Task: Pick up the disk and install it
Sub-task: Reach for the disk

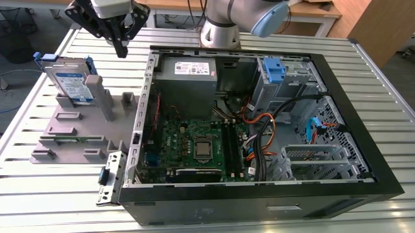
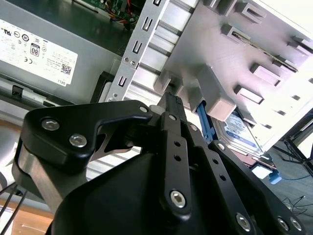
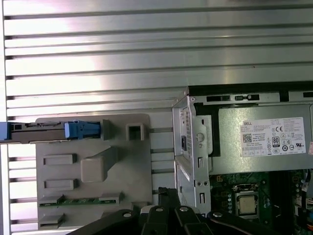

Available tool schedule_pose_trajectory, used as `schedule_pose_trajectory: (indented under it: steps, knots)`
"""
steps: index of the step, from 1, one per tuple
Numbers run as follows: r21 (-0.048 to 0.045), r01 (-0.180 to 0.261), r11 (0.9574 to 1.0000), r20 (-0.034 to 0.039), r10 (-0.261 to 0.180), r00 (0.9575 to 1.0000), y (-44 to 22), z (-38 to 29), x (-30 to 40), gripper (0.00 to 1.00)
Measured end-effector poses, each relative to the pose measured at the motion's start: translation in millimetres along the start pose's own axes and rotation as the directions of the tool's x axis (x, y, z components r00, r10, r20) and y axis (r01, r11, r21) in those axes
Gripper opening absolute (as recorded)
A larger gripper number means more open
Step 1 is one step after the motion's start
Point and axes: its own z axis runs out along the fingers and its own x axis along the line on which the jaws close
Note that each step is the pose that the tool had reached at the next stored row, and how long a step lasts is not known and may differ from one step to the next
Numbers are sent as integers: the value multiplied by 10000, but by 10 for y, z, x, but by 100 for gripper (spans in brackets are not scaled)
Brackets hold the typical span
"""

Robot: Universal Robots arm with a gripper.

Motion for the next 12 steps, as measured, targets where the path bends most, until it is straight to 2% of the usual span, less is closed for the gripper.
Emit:
schedule_pose_trajectory:
  steps: [8, 12]
  knots:
    - [-1, -1, 10000, 1, 1, 10000, 0, 0, 4, 11]
    - [0, -2, 10000, 0, 2, 10000, -3, 0, 38, 11]
